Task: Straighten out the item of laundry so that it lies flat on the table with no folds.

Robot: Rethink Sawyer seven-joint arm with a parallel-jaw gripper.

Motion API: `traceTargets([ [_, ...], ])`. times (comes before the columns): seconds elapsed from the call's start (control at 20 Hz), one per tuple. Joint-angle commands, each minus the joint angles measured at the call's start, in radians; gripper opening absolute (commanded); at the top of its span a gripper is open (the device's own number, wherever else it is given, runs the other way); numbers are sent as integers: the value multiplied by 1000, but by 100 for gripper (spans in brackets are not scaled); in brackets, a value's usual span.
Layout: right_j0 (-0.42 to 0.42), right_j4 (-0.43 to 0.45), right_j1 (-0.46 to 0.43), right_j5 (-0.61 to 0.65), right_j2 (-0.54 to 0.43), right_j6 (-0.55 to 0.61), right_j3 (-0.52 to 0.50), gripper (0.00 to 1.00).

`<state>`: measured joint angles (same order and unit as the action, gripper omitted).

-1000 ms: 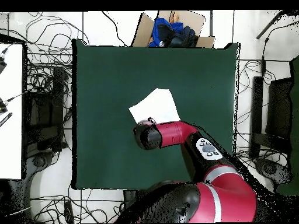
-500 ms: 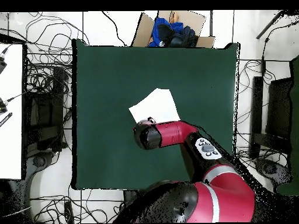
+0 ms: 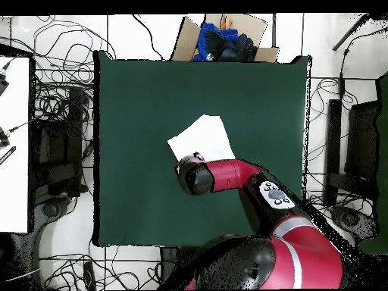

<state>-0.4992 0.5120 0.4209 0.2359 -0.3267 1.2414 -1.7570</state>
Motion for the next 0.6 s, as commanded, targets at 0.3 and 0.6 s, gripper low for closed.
traceTargets([
  [0.3,9,107,-191,-12,40,51,27,100],
  [0.6,17,106,-191,-10,46,56,31,100],
])
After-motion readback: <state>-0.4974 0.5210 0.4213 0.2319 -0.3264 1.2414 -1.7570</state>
